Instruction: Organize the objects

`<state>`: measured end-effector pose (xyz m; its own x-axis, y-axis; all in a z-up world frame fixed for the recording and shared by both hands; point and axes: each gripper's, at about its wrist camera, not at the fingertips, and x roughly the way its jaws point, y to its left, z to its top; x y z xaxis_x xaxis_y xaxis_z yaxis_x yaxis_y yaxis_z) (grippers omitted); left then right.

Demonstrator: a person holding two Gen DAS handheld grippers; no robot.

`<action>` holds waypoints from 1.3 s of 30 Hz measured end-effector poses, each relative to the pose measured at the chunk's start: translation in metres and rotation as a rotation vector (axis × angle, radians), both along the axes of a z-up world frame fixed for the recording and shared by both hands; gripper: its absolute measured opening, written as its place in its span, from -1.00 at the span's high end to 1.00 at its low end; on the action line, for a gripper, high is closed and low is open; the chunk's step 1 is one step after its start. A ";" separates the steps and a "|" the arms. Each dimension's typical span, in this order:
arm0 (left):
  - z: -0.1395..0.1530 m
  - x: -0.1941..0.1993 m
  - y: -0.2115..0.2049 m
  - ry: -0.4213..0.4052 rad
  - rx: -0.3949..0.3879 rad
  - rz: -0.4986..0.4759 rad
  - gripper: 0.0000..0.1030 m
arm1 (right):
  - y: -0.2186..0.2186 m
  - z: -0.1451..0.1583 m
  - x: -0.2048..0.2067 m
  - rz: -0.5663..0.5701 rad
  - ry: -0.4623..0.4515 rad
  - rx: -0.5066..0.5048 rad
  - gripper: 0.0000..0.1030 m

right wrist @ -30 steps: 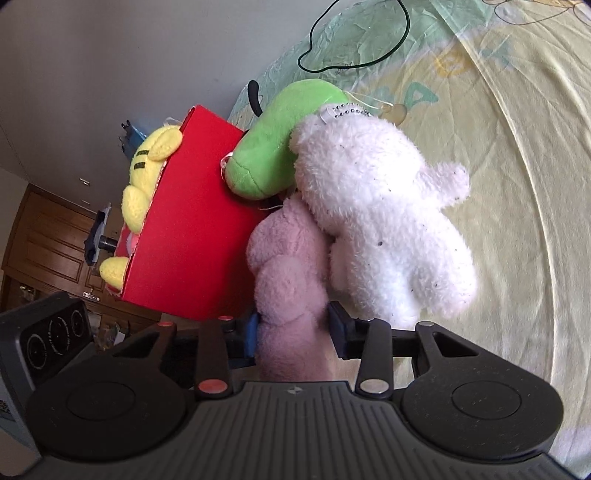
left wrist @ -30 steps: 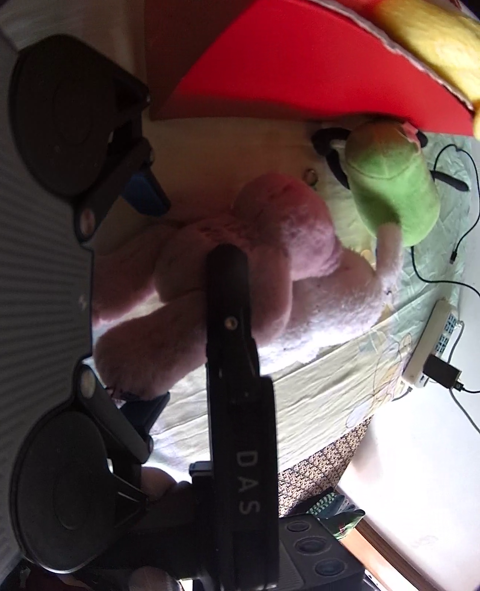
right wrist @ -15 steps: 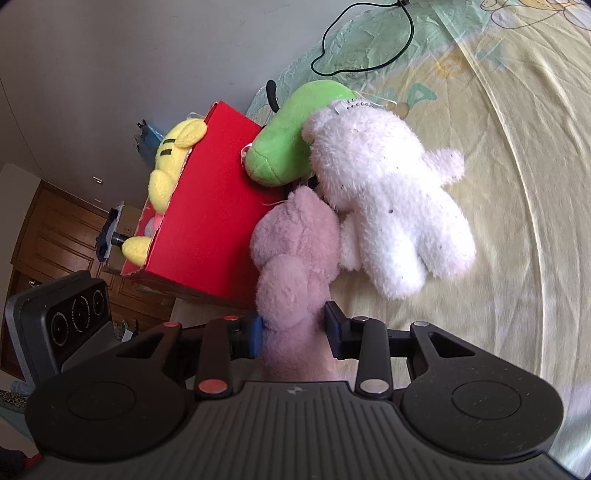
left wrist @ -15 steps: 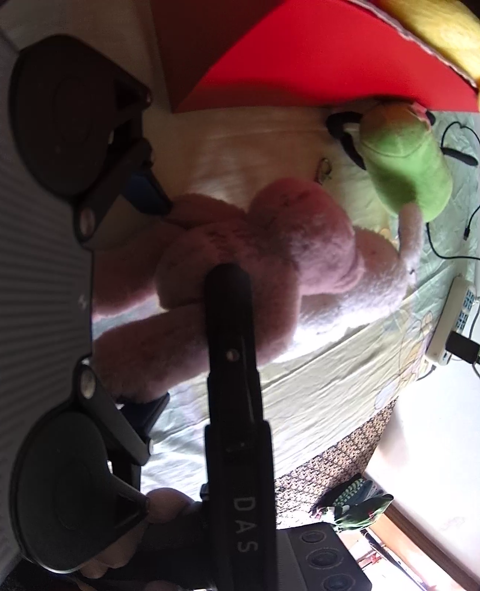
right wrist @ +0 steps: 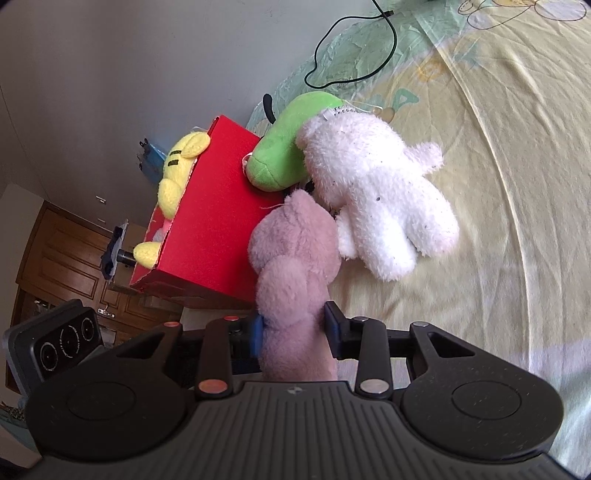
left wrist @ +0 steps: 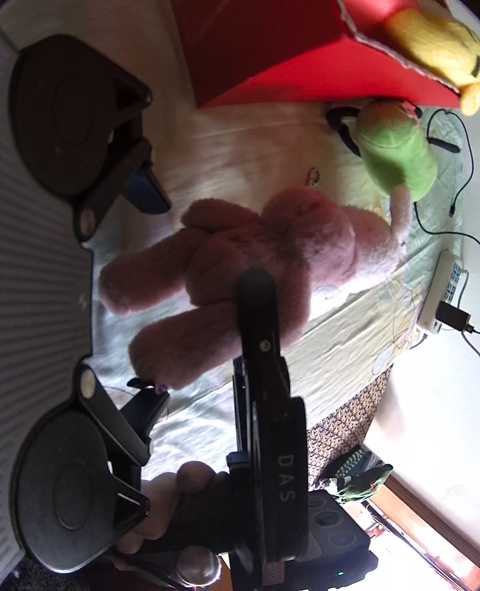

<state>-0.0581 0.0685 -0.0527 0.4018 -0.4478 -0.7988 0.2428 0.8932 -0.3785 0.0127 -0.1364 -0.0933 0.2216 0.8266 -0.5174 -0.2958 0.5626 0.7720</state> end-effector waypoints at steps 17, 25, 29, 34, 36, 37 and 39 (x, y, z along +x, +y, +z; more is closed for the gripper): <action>0.015 -0.002 -0.006 -0.010 -0.090 0.035 -0.77 | -0.012 0.013 -0.019 -0.021 -0.044 0.053 0.32; 0.057 -0.012 -0.011 -0.135 -0.039 0.044 -0.75 | -0.017 0.043 -0.027 -0.050 -0.118 0.135 0.32; 0.077 -0.017 -0.006 -0.209 -0.017 0.049 -0.75 | -0.008 0.065 -0.029 -0.052 -0.179 0.158 0.32; 0.104 -0.019 0.016 -0.304 -0.012 0.026 -0.75 | 0.011 0.093 -0.033 -0.069 -0.270 0.173 0.32; 0.111 -0.020 0.029 -0.339 -0.005 0.015 -0.75 | 0.022 0.102 -0.034 -0.085 -0.287 0.188 0.32; 0.116 -0.020 0.037 -0.356 -0.002 0.011 -0.75 | 0.028 0.105 -0.034 -0.093 -0.293 0.196 0.32; 0.124 -0.021 0.054 -0.383 0.005 0.009 -0.75 | 0.045 0.111 -0.032 -0.111 -0.292 0.215 0.32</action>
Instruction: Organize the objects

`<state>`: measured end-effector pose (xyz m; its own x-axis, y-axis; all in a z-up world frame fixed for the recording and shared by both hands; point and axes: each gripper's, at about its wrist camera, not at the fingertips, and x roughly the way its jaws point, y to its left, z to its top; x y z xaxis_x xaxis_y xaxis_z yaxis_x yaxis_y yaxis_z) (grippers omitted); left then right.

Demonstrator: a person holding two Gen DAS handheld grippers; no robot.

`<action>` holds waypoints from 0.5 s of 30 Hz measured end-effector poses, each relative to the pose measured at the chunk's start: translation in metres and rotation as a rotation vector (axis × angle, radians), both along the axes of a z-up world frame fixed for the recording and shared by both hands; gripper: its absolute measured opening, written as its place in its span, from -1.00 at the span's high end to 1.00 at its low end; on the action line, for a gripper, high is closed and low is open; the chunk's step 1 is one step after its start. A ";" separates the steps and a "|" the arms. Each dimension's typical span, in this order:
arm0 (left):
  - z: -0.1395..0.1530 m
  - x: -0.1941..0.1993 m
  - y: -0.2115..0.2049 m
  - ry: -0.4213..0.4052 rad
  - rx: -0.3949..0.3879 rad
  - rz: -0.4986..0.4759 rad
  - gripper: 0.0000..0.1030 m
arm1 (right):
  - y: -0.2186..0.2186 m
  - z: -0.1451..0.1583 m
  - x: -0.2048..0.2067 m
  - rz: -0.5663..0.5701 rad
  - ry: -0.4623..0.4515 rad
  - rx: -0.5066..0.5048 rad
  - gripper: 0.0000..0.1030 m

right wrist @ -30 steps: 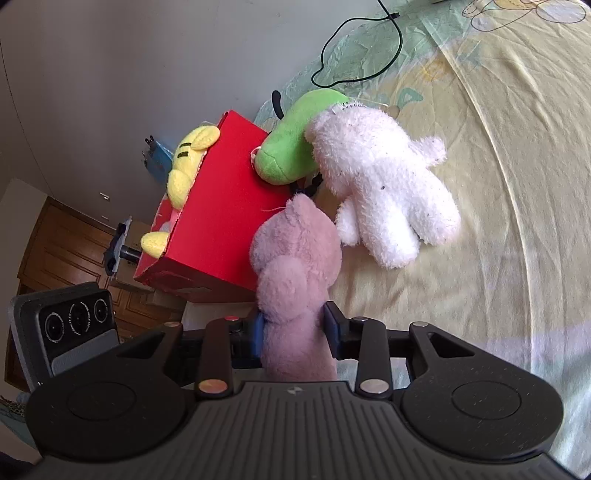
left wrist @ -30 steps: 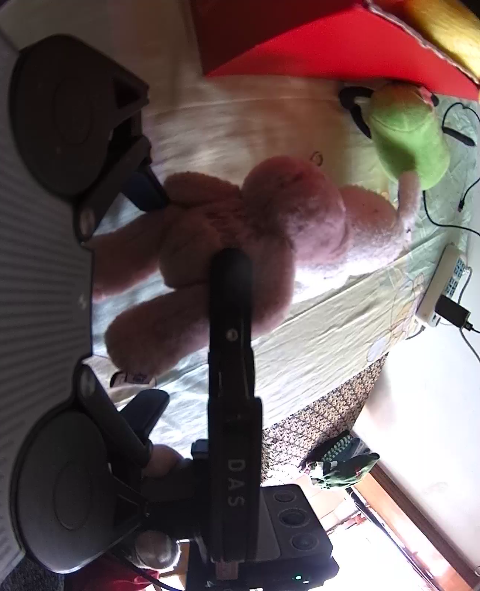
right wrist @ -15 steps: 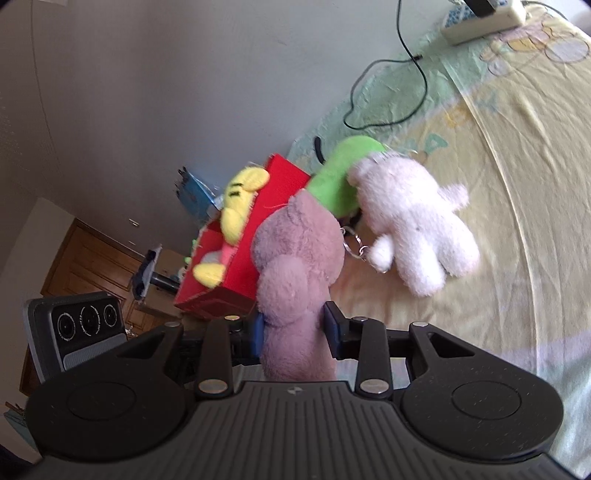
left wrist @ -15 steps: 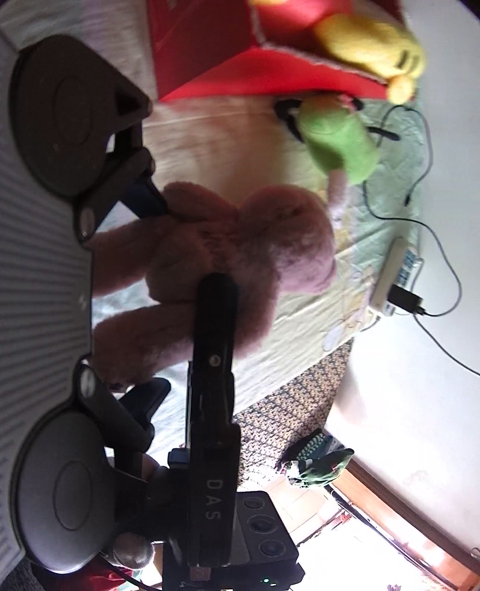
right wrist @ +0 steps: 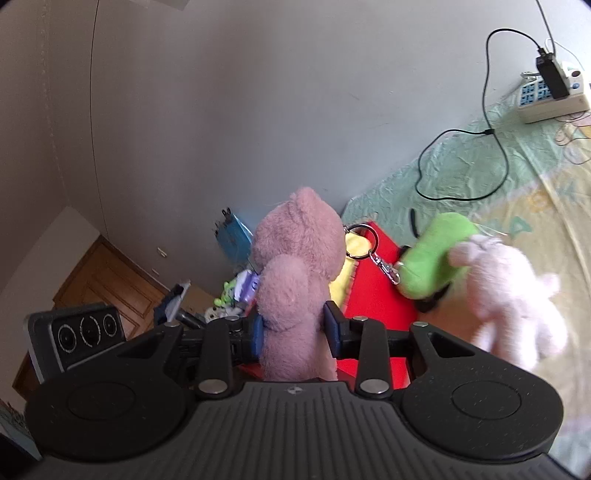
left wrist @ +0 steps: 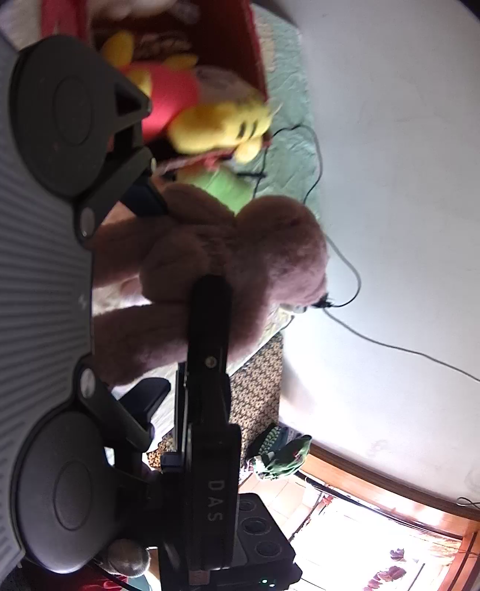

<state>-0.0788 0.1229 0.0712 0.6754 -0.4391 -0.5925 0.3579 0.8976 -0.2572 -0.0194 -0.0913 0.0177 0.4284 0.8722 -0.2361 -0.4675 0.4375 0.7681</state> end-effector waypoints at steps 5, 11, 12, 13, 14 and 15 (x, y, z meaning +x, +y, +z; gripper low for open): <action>0.013 0.003 0.050 -0.037 0.005 0.017 -0.75 | 0.051 0.011 0.003 -0.013 -0.025 0.020 0.31; 0.012 0.016 0.107 -0.021 0.060 0.048 -0.75 | 0.118 0.004 0.016 -0.041 0.017 0.029 0.31; 0.011 0.019 0.116 -0.016 0.062 0.052 -0.75 | 0.128 0.001 0.018 -0.050 0.031 0.034 0.31; 0.009 0.023 0.124 -0.010 0.061 0.057 -0.75 | 0.136 -0.002 0.020 -0.059 0.044 0.036 0.31; 0.007 0.026 0.132 -0.003 0.058 0.061 -0.75 | 0.145 -0.005 0.022 -0.069 0.057 0.036 0.31; 0.005 0.030 0.140 0.005 0.055 0.065 -0.76 | 0.153 -0.006 0.022 -0.078 0.068 0.032 0.31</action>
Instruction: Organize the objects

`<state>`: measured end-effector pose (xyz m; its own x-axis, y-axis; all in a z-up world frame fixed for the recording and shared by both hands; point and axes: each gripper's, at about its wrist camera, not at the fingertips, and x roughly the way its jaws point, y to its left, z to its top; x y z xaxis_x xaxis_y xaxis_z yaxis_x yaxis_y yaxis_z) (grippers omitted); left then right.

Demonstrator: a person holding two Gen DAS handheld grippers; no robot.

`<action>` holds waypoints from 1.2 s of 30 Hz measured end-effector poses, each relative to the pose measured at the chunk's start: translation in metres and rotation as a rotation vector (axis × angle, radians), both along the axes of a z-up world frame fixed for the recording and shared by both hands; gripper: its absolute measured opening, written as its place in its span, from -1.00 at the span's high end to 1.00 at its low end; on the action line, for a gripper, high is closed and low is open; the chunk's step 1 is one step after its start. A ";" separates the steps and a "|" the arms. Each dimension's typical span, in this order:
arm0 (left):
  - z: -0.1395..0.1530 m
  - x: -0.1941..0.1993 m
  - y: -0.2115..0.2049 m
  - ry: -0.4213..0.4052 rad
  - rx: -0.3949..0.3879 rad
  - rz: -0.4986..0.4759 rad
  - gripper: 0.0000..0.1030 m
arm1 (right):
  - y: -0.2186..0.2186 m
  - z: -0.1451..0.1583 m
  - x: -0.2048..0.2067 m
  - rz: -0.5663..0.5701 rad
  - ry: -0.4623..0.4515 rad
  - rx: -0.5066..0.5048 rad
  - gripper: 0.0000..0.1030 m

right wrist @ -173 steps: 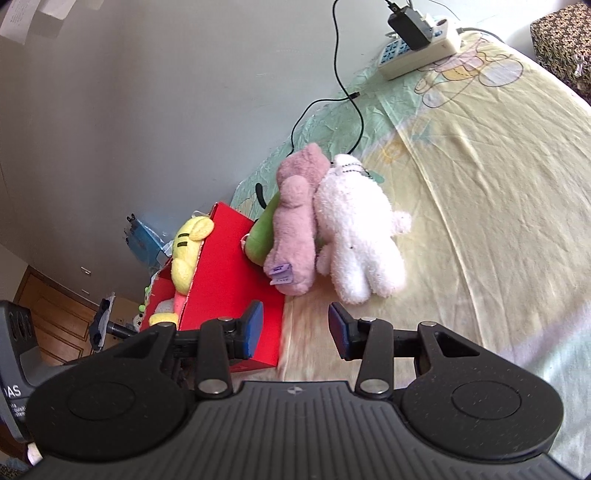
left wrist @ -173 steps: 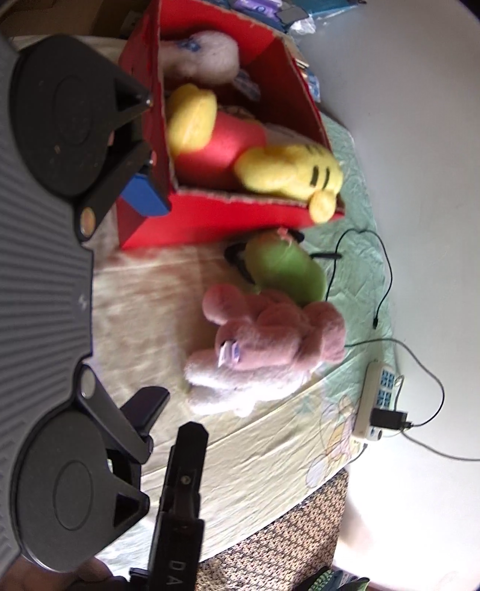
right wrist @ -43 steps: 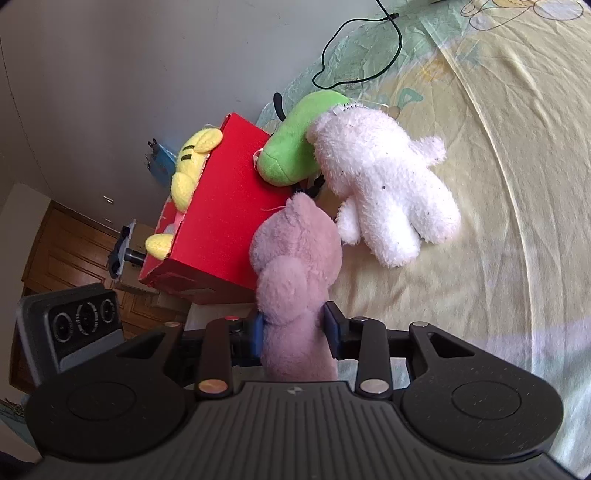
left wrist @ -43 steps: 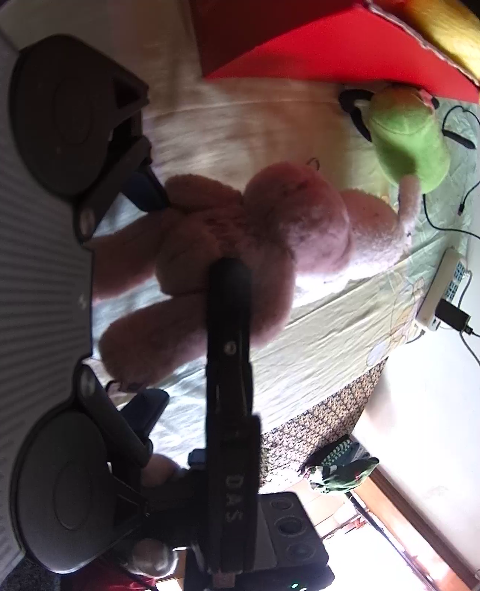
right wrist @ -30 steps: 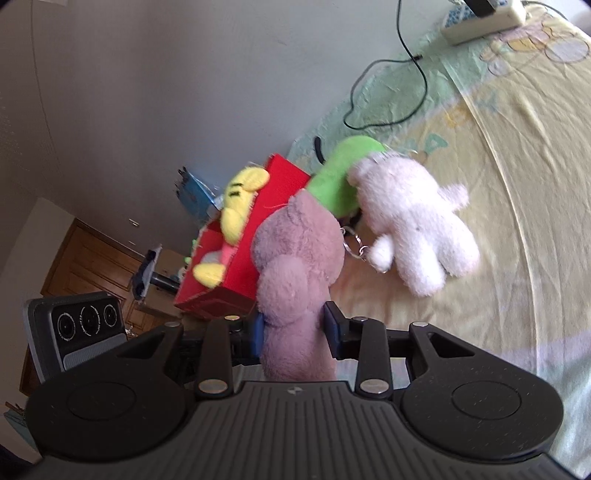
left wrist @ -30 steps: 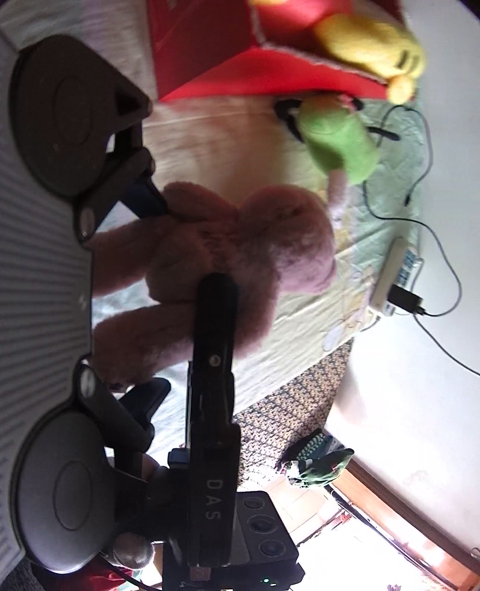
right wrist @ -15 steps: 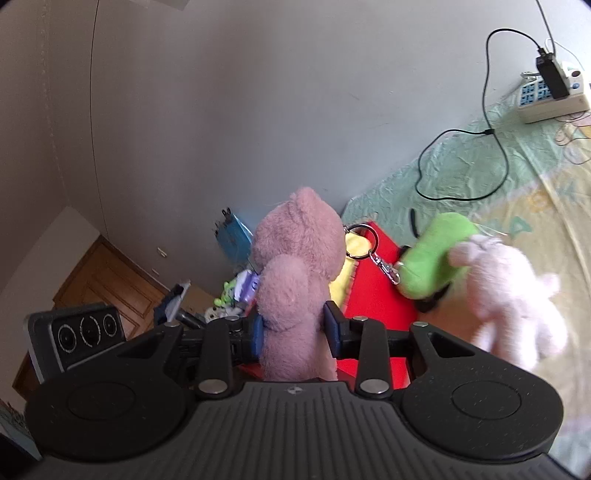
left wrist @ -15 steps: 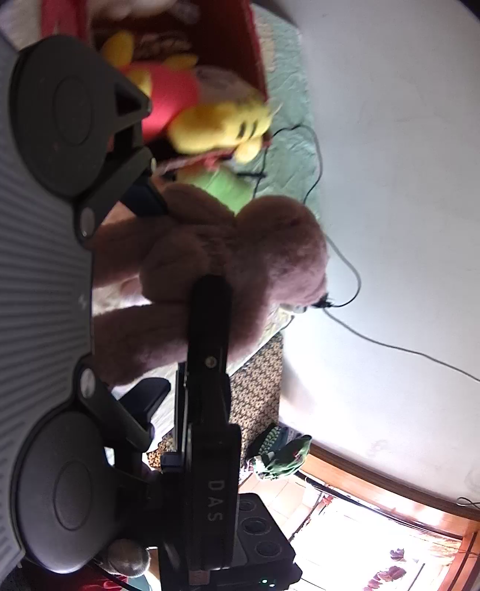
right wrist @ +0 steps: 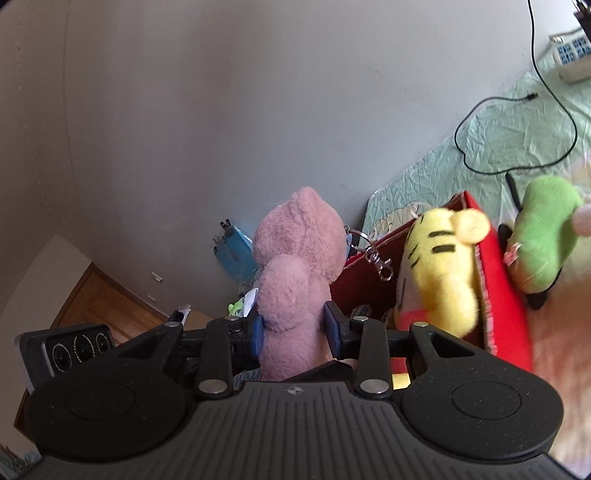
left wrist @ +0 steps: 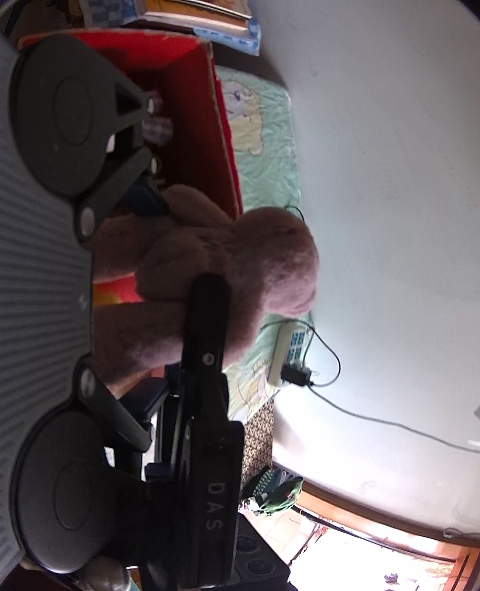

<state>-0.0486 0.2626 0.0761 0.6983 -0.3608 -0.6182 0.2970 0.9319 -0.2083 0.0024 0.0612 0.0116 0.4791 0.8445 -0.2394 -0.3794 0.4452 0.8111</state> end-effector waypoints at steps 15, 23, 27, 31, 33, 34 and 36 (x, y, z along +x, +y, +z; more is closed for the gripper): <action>-0.056 0.038 0.037 0.120 -0.001 -0.010 -0.71 | 0.051 -0.036 0.023 -0.078 0.105 -0.207 0.31; -0.075 0.046 0.043 0.171 0.005 0.015 -0.73 | 0.060 -0.039 0.028 -0.083 0.092 -0.333 0.41; -0.076 0.045 0.039 0.157 0.054 0.020 -0.75 | 0.056 -0.043 0.032 -0.085 0.097 -0.326 0.48; -0.076 0.047 0.039 0.168 0.065 0.036 -0.83 | 0.050 -0.044 0.033 -0.076 0.099 -0.305 0.62; -0.077 0.051 0.040 0.189 0.070 0.046 -0.84 | 0.053 -0.043 0.030 -0.073 0.079 -0.327 0.63; -0.077 0.052 0.039 0.196 0.076 0.046 -0.84 | 0.054 -0.043 0.029 -0.072 0.070 -0.335 0.63; -0.077 0.052 0.037 0.201 0.097 0.048 -0.84 | 0.054 -0.044 0.030 -0.076 0.067 -0.340 0.63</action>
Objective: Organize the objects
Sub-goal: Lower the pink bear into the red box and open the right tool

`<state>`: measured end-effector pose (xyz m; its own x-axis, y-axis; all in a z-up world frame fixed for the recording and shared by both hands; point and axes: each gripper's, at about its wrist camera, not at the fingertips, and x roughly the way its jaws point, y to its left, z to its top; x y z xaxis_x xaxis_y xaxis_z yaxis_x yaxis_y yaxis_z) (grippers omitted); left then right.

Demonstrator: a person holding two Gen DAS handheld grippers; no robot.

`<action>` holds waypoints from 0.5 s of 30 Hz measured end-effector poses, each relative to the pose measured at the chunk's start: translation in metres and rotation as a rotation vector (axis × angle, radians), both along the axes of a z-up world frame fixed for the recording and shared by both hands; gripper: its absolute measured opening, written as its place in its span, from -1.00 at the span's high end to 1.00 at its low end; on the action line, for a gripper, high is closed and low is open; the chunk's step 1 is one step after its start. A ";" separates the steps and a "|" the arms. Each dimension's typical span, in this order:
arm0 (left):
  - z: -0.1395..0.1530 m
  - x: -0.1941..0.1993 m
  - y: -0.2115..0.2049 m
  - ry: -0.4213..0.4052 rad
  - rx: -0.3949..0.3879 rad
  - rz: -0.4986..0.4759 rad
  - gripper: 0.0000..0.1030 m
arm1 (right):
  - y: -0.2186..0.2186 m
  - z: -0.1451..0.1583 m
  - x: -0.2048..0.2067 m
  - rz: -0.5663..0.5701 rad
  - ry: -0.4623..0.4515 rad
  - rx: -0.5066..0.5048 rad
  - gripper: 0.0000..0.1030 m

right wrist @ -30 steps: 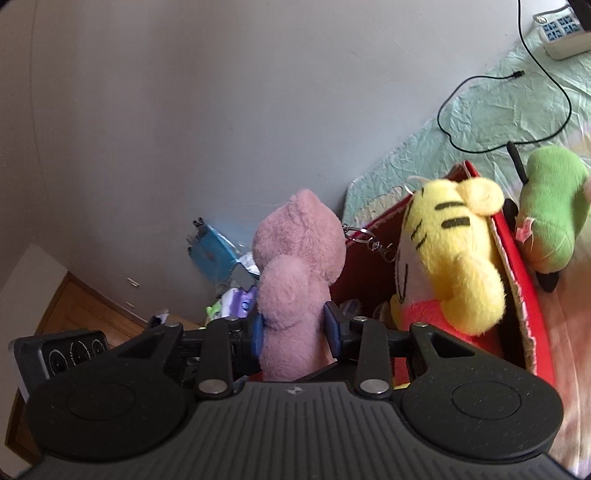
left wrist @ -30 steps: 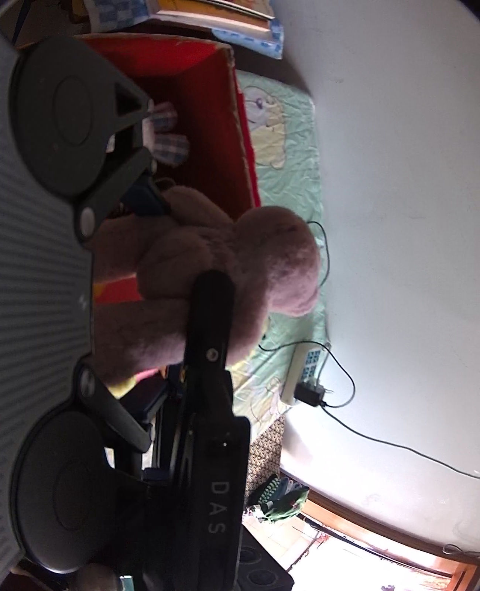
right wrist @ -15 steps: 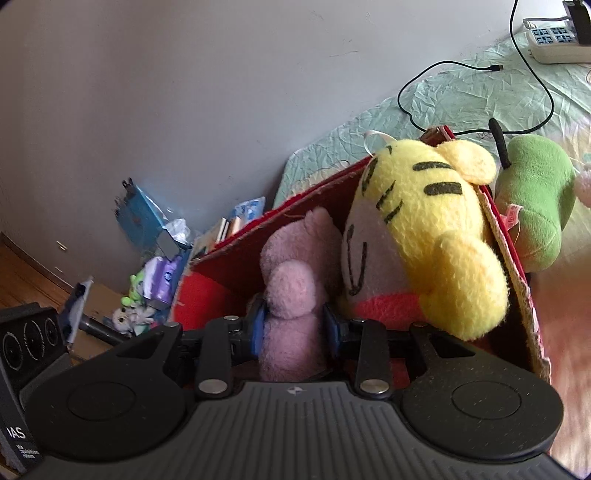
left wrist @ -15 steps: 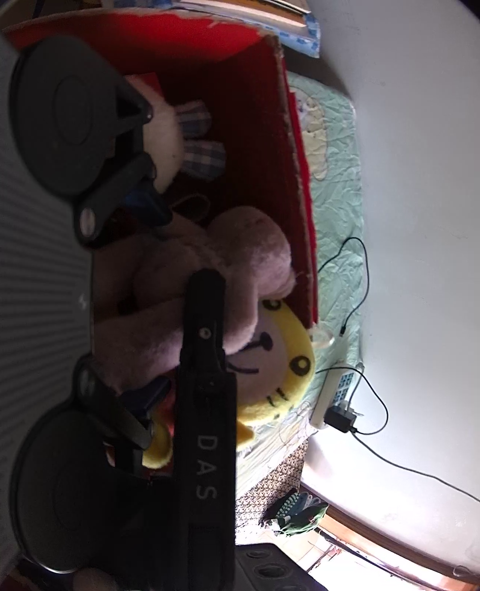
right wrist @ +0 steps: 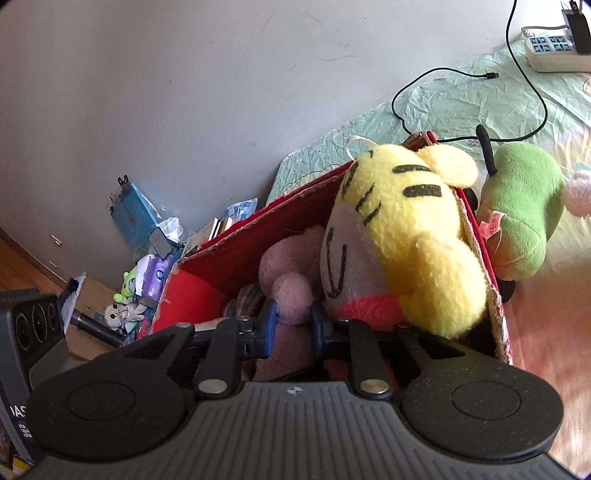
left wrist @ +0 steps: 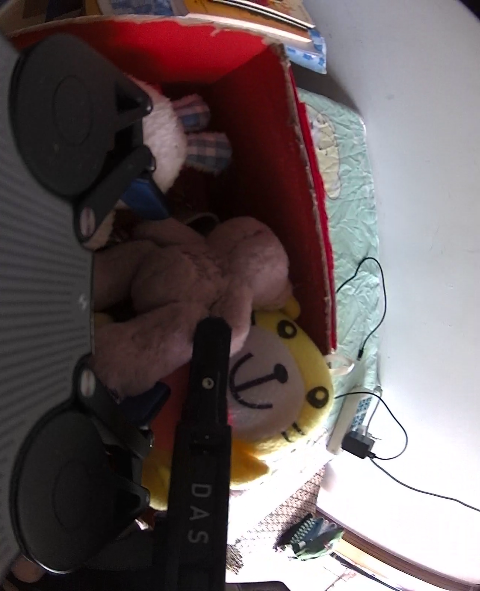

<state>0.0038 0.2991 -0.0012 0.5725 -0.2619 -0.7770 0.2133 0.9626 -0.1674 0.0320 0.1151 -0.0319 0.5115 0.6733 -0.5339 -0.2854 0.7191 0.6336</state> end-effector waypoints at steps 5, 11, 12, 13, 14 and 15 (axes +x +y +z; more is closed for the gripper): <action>0.000 0.000 -0.003 0.001 0.032 0.003 -0.90 | 0.000 0.001 -0.002 -0.008 -0.001 -0.018 0.62; -0.001 0.001 -0.005 0.005 0.057 0.010 -0.93 | -0.001 0.002 -0.006 -0.014 -0.016 -0.046 0.62; -0.001 0.001 -0.006 0.005 0.064 0.013 -0.94 | -0.002 0.003 -0.006 -0.014 -0.017 -0.047 0.62; 0.000 0.001 -0.007 0.005 0.072 0.015 -0.95 | -0.003 0.003 -0.007 -0.015 -0.017 -0.051 0.62; 0.000 0.001 -0.008 0.006 0.078 0.017 -0.95 | -0.004 0.003 -0.008 -0.016 -0.018 -0.052 0.62; 0.000 0.001 -0.008 0.006 0.083 0.019 -0.95 | -0.005 0.004 -0.009 -0.016 -0.020 -0.053 0.62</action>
